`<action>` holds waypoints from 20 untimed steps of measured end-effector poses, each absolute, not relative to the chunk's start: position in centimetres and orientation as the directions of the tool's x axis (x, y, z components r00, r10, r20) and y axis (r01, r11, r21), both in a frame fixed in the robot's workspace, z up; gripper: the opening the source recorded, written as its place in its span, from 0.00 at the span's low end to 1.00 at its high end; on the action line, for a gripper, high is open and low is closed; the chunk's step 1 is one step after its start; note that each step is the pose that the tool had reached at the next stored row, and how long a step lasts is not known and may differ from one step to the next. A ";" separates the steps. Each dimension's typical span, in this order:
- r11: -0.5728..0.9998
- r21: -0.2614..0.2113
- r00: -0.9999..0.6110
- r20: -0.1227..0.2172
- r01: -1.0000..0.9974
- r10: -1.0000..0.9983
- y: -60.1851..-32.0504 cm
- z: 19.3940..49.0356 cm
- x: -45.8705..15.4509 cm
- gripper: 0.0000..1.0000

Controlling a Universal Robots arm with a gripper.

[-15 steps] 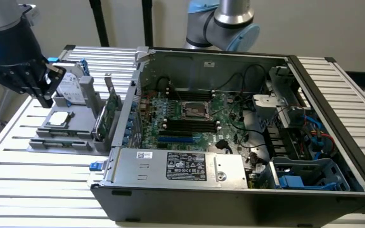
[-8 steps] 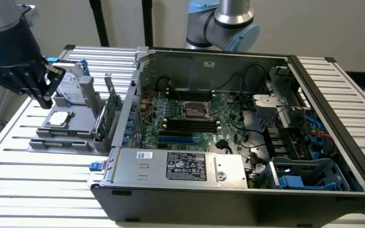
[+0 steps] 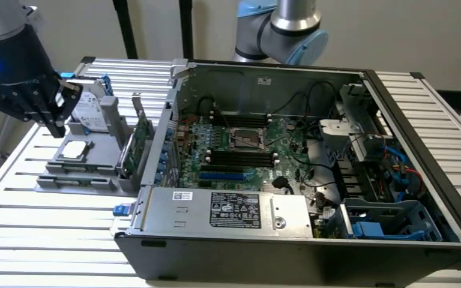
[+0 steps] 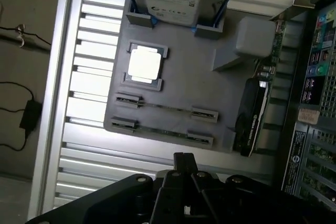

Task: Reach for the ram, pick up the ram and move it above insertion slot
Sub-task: 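Pick up the ram and move it above insertion slot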

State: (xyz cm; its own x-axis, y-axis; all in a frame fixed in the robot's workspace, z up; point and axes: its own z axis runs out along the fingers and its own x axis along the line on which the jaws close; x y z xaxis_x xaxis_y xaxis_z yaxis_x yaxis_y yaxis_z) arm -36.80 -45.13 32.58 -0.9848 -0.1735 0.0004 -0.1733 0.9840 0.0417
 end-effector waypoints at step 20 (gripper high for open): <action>0.858 0.042 -0.859 0.001 -0.512 -0.512 -45.1 32.6 -36.8 0.11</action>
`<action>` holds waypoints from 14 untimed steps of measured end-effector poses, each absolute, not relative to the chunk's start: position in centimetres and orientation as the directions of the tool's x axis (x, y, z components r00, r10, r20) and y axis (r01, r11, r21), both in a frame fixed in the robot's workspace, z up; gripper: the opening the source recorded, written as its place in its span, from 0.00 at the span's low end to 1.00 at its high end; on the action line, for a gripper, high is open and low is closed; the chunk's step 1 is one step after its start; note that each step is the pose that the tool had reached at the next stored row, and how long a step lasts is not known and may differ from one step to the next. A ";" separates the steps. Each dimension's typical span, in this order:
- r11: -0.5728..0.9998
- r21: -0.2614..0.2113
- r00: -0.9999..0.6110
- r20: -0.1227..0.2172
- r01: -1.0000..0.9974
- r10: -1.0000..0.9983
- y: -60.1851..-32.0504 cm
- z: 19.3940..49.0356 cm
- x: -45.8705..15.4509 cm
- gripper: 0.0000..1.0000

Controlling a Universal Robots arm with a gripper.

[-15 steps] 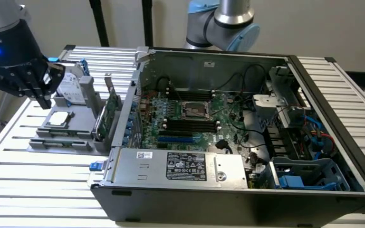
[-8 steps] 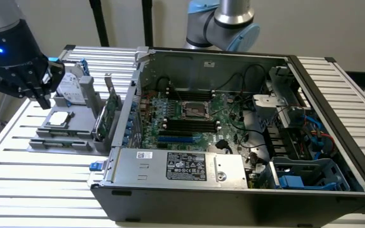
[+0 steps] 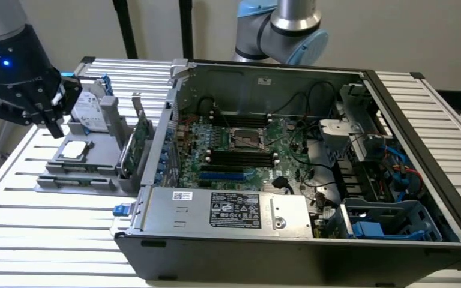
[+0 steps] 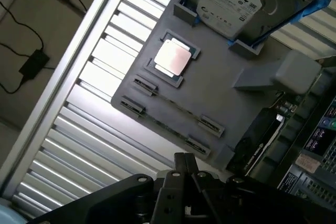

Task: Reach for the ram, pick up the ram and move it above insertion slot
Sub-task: 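Pick up the ram and move it above insertion slot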

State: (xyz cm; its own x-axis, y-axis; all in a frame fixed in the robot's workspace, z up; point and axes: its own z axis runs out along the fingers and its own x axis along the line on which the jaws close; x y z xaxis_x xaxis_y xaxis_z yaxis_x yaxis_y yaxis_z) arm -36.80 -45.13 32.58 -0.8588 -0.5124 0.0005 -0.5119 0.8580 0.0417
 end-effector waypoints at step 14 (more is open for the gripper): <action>0.701 0.042 -0.702 0.000 -0.712 -0.713 -45.1 32.6 -36.8 0.11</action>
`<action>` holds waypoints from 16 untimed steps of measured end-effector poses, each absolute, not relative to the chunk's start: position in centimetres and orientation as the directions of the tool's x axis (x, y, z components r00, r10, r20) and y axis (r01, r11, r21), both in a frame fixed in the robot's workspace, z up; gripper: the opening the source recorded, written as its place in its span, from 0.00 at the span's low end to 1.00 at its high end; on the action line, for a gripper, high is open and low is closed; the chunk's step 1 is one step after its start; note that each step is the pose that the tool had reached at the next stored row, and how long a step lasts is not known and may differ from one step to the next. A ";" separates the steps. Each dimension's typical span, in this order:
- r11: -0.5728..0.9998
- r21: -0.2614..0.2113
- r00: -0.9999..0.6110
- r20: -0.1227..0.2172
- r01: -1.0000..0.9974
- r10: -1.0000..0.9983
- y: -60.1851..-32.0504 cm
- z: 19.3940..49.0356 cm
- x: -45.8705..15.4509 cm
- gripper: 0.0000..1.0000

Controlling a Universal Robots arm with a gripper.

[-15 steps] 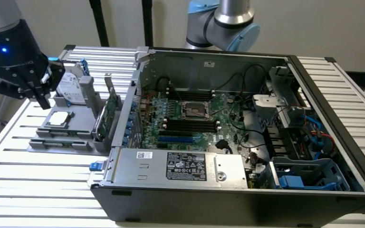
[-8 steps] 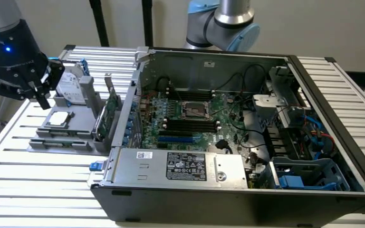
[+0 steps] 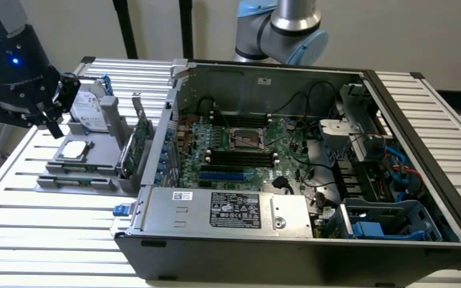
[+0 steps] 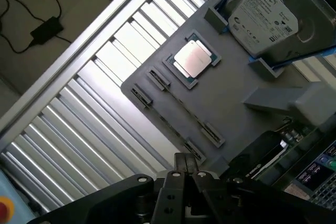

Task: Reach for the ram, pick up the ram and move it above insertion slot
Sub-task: 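Pick up the ram and move it above insertion slot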

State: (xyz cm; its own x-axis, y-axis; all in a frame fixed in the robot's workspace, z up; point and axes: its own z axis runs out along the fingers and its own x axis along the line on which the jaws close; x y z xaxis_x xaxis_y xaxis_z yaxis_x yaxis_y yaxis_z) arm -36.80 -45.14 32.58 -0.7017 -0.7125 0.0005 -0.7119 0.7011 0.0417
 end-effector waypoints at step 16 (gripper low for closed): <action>0.467 0.042 -0.467 0.000 -0.883 -0.884 -45.1 32.6 -36.8 0.11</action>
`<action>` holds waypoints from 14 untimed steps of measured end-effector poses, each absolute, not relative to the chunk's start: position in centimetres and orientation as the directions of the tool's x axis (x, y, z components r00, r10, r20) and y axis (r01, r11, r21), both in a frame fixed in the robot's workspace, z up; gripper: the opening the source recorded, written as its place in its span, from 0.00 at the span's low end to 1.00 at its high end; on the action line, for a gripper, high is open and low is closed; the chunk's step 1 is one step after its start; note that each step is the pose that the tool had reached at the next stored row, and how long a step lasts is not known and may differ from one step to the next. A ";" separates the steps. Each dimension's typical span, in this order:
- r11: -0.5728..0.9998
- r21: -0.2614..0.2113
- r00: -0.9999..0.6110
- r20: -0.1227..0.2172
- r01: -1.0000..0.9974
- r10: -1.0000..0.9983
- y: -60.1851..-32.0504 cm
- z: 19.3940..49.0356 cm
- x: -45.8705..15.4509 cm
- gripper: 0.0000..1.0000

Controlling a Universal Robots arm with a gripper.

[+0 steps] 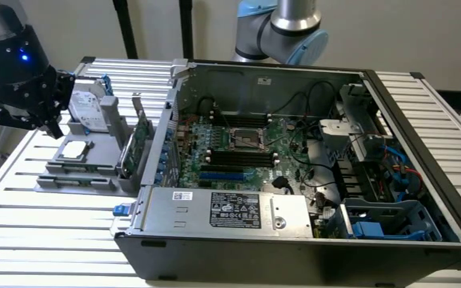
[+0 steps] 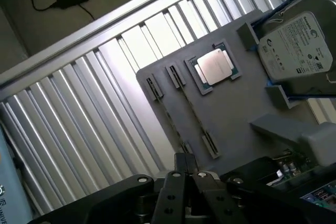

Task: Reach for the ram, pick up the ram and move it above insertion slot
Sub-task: 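Pick up the ram and move it above insertion slot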

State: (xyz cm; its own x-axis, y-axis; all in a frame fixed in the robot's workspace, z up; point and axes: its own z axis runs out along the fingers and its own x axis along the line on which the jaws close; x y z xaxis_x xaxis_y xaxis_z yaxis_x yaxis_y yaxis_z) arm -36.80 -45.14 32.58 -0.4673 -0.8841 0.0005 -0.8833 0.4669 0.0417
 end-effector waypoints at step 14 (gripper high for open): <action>0.230 0.042 -0.231 0.000 -0.972 -0.973 -45.1 32.6 -36.8 0.11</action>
